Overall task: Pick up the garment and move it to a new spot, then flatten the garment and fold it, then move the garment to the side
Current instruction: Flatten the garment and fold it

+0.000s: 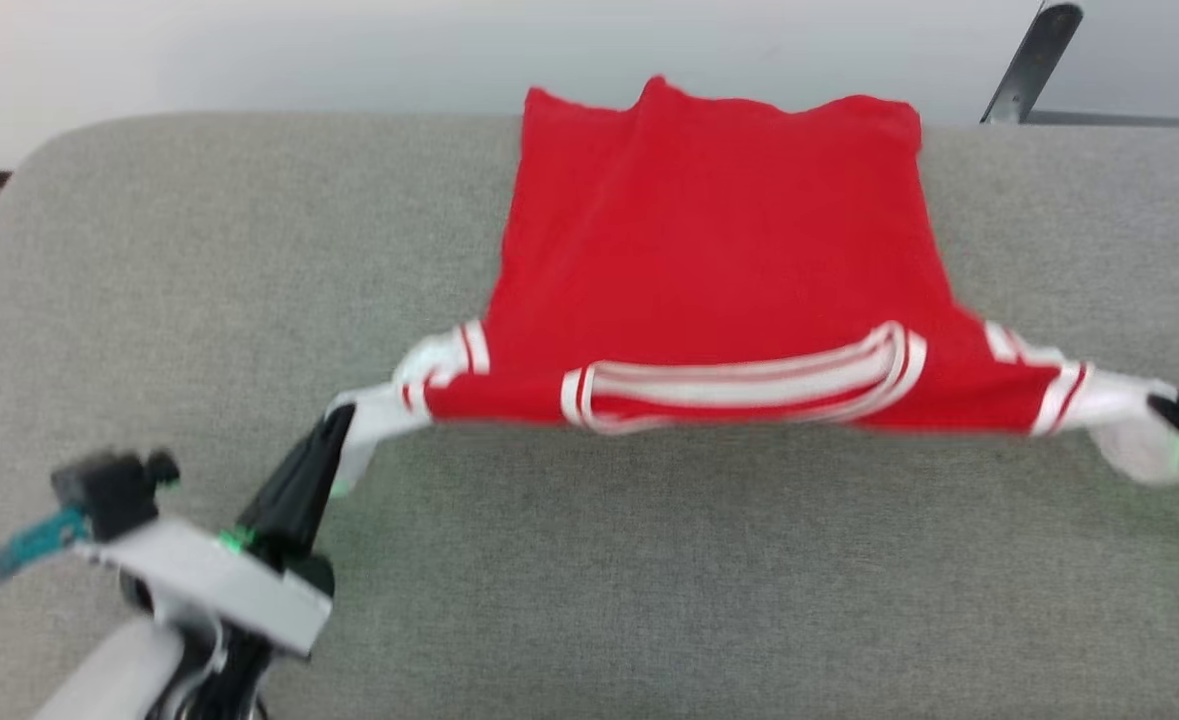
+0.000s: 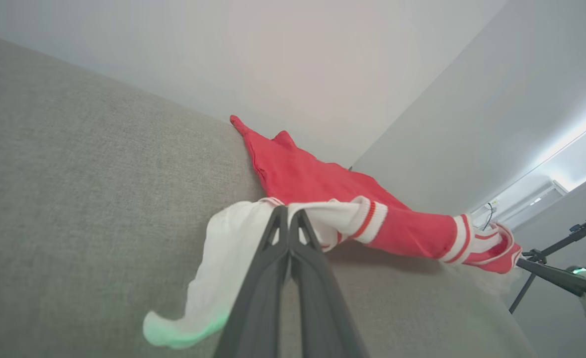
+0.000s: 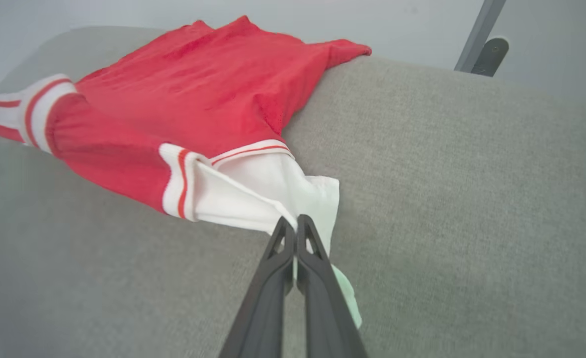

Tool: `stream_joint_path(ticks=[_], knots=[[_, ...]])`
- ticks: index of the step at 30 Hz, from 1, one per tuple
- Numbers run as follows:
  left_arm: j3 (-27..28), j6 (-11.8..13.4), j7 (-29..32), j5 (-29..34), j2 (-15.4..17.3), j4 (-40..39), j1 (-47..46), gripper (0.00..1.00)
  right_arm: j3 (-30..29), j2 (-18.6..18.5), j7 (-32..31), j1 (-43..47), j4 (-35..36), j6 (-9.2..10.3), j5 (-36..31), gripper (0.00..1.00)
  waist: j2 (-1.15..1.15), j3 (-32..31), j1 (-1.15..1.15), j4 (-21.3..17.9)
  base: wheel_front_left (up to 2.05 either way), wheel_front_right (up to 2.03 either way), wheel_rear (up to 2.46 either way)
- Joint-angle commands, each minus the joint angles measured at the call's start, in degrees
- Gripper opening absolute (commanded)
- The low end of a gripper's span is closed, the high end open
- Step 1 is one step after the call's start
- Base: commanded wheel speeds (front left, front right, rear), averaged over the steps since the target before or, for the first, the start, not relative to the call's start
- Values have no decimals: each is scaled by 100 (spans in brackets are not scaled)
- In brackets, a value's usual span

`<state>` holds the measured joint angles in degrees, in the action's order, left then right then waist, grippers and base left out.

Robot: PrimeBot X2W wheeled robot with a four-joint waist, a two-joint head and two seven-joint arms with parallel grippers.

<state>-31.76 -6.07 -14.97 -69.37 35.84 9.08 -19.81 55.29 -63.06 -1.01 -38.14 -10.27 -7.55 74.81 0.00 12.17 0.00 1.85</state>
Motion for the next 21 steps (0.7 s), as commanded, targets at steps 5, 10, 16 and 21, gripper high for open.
stream_joint_path(ticks=[5, 10, 16, 21], knots=[[260, 241, -29, 188, 146, -520, 894, 0, -137, -601, -348, 700, 733, 11, 79, 0, 0, -233, 0, -42, 0, 0, 0], [421, 508, -29, 319, 258, -1087, 1583, 0, -309, -1136, -545, 1316, 1457, 11, 242, 0, 0, -226, 0, -4, 0, 0, 0], [372, 822, 4, 407, 396, -1568, 2048, 0, -509, -1521, -566, 1828, 1954, 11, 327, 0, 0, -133, 0, 22, 0, 0, 0], [202, 821, 126, 419, 288, -1484, 1992, 0, -631, -1284, -934, 2007, 1930, 11, 17, 0, 0, -21, 0, -3, 0, 0, 0]])
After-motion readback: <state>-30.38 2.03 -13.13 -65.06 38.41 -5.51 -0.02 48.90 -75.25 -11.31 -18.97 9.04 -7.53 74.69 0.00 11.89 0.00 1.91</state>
